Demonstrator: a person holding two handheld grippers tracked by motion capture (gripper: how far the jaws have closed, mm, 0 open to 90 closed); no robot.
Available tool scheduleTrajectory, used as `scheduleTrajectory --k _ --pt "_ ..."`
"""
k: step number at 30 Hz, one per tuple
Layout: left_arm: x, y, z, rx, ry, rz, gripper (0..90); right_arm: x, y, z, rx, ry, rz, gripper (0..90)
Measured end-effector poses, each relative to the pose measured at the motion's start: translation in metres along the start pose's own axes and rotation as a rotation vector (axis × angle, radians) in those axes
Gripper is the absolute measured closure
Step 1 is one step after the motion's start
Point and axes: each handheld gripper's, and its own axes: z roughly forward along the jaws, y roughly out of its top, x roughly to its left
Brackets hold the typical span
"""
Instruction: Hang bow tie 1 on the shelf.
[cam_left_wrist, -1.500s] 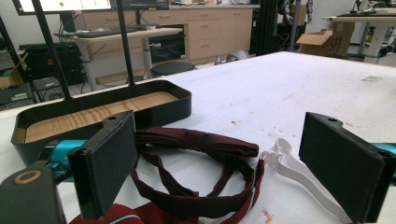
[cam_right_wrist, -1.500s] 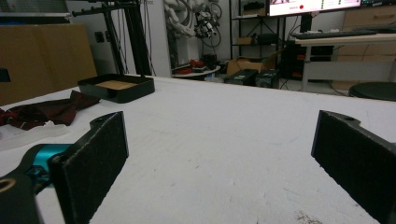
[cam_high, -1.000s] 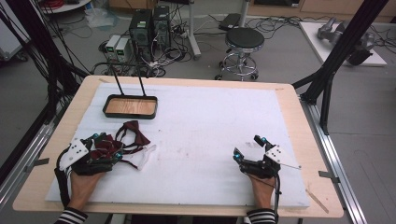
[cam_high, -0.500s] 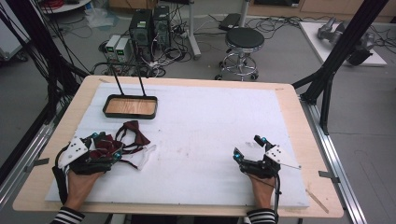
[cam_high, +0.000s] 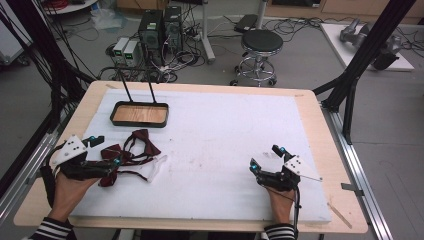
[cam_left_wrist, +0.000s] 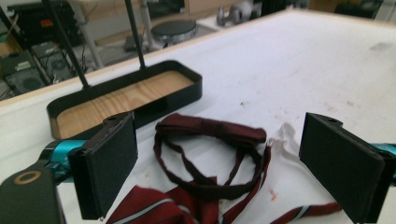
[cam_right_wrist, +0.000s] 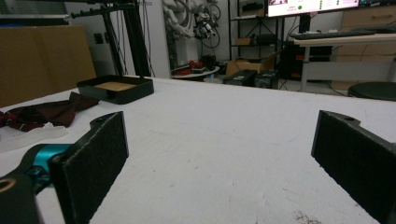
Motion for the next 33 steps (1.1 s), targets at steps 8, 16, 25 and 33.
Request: scheduleTrajectory --k 8,16,25,33 --pt "0.005 0.010 0.001 0.207 0.011 0.044 12.7 0.000 0.000 0.000 0.000 0.000 0.001 3.0" --pt "0.014 0.013 0.003 0.307 -0.008 0.040 14.7 0.000 0.000 0.000 0.000 0.000 -0.001 3.0" --pt "0.019 0.006 0.017 0.451 -0.019 0.025 16.0 0.000 0.000 0.000 0.000 0.002 -0.002 3.0" --pt "0.020 0.002 0.027 0.529 -0.035 0.002 19.8 0.000 0.000 0.000 0.000 -0.001 0.001 3.0"
